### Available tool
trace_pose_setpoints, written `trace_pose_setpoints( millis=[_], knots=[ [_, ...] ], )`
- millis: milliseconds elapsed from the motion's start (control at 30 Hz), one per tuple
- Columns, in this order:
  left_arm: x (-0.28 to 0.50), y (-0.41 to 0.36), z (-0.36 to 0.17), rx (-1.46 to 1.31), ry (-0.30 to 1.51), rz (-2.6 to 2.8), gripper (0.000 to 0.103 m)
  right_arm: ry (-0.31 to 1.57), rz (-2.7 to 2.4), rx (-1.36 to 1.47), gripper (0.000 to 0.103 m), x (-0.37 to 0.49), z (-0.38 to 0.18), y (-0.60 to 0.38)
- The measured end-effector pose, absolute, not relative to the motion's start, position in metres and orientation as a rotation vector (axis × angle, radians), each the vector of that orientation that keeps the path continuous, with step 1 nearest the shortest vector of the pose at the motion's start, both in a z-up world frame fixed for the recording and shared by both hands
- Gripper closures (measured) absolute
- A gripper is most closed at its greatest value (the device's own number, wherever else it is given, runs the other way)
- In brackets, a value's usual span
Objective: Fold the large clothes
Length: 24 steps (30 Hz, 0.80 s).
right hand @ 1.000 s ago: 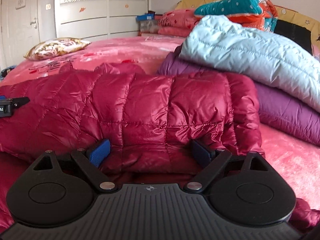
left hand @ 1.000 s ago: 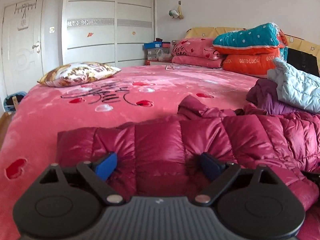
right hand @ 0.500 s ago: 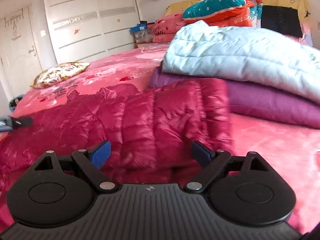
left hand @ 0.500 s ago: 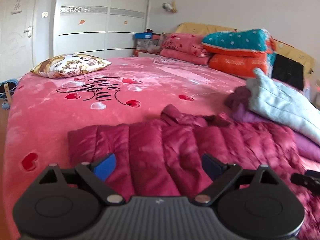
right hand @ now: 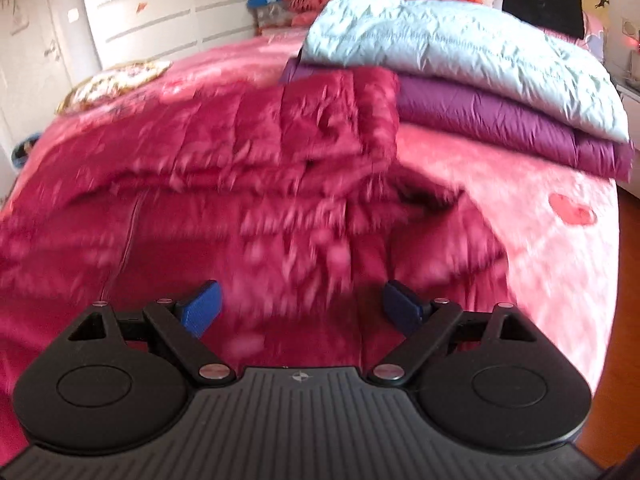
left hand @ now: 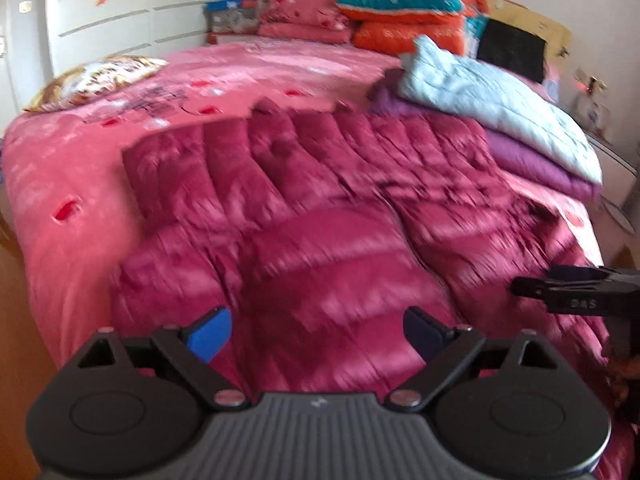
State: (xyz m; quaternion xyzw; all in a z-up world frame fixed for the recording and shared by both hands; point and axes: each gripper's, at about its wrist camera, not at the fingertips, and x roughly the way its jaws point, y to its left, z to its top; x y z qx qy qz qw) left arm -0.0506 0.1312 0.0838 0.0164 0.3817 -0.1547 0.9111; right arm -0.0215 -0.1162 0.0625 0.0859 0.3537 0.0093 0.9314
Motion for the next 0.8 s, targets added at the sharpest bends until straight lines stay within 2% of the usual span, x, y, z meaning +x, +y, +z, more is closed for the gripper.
trace_pose_setpoints(
  millis=[367, 800],
  knots=[
    [-0.104, 0.116, 0.075, 0.038, 0.825, -0.429, 0.01, 0.791, 0.027, 0.123, 0.0, -0.094, 0.061, -0.096],
    [-0.166, 0.15, 0.094, 0.006, 0.826, -0.446, 0.01, 0.845, 0.055, 0.101, 0.0, -0.171, 0.068, -0.085]
  ],
)
